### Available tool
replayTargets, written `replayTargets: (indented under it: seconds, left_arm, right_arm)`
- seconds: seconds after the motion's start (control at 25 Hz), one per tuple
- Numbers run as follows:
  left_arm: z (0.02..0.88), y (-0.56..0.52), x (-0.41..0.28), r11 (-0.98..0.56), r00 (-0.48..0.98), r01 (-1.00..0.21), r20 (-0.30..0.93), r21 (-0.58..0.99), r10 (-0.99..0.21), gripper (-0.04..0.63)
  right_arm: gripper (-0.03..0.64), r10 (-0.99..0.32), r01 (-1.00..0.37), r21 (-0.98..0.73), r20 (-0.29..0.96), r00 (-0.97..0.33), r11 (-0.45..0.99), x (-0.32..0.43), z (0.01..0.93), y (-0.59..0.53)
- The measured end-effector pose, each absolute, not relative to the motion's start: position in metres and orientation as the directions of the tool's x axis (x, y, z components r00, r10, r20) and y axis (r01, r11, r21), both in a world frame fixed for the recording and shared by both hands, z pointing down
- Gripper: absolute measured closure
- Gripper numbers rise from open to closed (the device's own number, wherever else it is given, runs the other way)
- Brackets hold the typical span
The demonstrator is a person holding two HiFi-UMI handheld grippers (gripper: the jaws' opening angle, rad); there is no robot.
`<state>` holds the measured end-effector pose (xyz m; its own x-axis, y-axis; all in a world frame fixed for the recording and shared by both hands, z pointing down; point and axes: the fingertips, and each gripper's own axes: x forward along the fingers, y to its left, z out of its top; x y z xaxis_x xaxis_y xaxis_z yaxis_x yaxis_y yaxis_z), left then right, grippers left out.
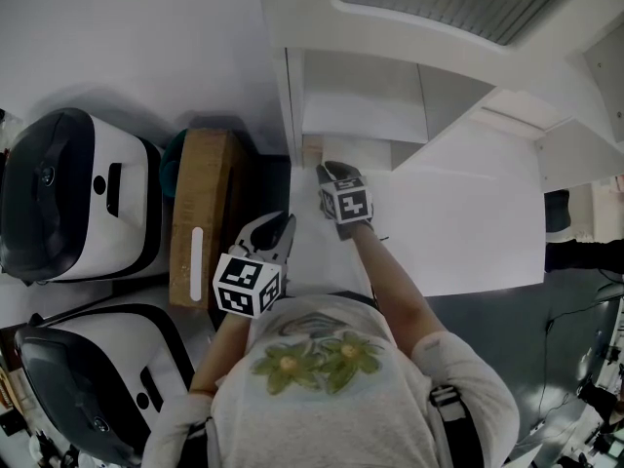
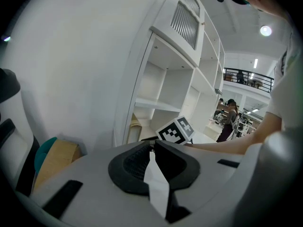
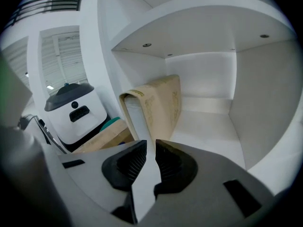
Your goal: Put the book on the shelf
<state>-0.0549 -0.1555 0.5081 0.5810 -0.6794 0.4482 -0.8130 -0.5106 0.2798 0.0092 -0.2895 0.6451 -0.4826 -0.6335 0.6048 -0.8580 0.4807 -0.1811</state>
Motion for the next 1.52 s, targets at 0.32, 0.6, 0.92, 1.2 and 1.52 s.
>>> replayTargets:
  seconds: [0.32, 0.6, 0.92, 1.2, 1.52]
  left_arm:
    - [0.501, -0.143, -0.060, -0.523, 0.591, -0.805, 0.434, 0.279, -0.680, 0.538]
    - [0.487, -0.122, -0.058, -0.561, 0.619, -0.783, 0.424, 0.269, -0.661, 0.538]
    - [0.477, -0.087, -0.055, -0.593, 0.649, -0.757, 0.422, 0.275, -0.633, 0.538]
    - [0.472, -0.056, -0.053, -0.608, 0.670, -0.738, 0.417, 0.292, -0.614, 0.538]
    - [0.468, -0.034, -0.039, -0.641, 0.705, -0.704, 0.403, 0.306, -0.583, 0.539]
  right_arm:
    - [0.566, -0.614, -0.834, -0.342, 0.566, -0.551, 0.433, 0.017, 0.629, -0.223]
    - [0.569, -0.605, -0.712, -0.507, 0.394, -0.692, 0.486, -0.001, 0.558, -0.157]
    - [0.578, -0.677, -0.713, -0.488, 0.289, -0.677, 0.503, -0.005, 0.500, -0.099]
    - [0.580, -0.713, -0.704, -0.541, 0.247, -0.657, 0.461, -0.007, 0.478, -0.063]
    - [0.581, -0.741, -0.743, -0.511, 0.267, -0.615, 0.433, 0.001, 0.474, -0.033]
